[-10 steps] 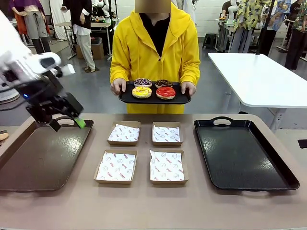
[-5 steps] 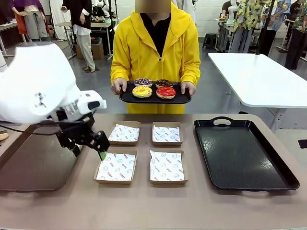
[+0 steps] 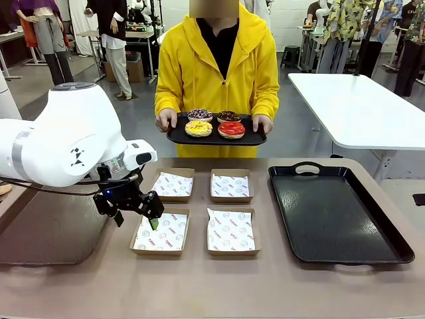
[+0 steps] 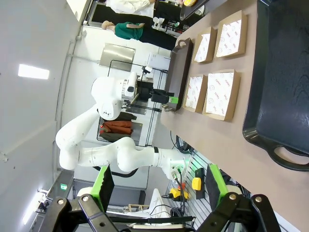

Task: Individually package the donuts and arrange them on the tray.
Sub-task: Pick up one Paper togo box.

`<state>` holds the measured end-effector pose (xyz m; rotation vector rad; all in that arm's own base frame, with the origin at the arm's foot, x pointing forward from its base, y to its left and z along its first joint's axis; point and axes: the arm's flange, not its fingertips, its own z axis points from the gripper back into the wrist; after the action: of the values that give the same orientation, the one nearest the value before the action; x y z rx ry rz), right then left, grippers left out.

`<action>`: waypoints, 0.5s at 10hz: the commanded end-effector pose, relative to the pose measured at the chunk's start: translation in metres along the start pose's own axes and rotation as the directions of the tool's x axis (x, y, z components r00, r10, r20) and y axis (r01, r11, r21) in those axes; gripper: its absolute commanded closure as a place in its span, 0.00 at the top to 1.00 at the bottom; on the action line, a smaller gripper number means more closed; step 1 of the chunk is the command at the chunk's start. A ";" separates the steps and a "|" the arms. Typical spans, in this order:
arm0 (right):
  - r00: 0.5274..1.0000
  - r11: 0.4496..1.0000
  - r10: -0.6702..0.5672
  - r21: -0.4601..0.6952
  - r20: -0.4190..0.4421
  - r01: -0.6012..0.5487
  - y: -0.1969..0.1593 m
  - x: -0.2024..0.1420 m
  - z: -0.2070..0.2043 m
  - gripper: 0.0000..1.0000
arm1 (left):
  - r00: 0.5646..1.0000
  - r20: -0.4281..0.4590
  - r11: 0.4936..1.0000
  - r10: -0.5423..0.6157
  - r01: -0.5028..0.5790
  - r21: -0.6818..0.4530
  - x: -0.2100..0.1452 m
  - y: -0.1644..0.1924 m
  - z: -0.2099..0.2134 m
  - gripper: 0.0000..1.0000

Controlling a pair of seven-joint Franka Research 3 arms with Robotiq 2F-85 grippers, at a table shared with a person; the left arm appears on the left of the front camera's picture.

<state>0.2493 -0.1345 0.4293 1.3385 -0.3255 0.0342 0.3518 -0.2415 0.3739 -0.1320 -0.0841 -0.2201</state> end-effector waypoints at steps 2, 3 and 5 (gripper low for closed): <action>1.000 1.000 0.012 0.012 0.003 -0.012 0.001 0.001 0.001 1.00 | 1.000 -0.004 1.000 -0.012 0.012 0.020 -0.005 0.001 0.007 1.00; 1.000 1.000 0.012 0.012 0.003 -0.012 0.001 0.001 0.001 1.00 | 1.000 -0.004 1.000 -0.012 0.012 0.020 -0.005 0.001 0.007 1.00; 1.000 1.000 0.012 0.012 0.003 -0.012 0.001 0.001 0.001 1.00 | 1.000 -0.004 1.000 -0.012 0.012 0.020 -0.005 0.001 0.007 1.00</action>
<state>0.2493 -0.1344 0.4293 1.3385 -0.3255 0.0342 0.3488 -0.2408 0.3785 -0.1321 -0.0807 -0.2240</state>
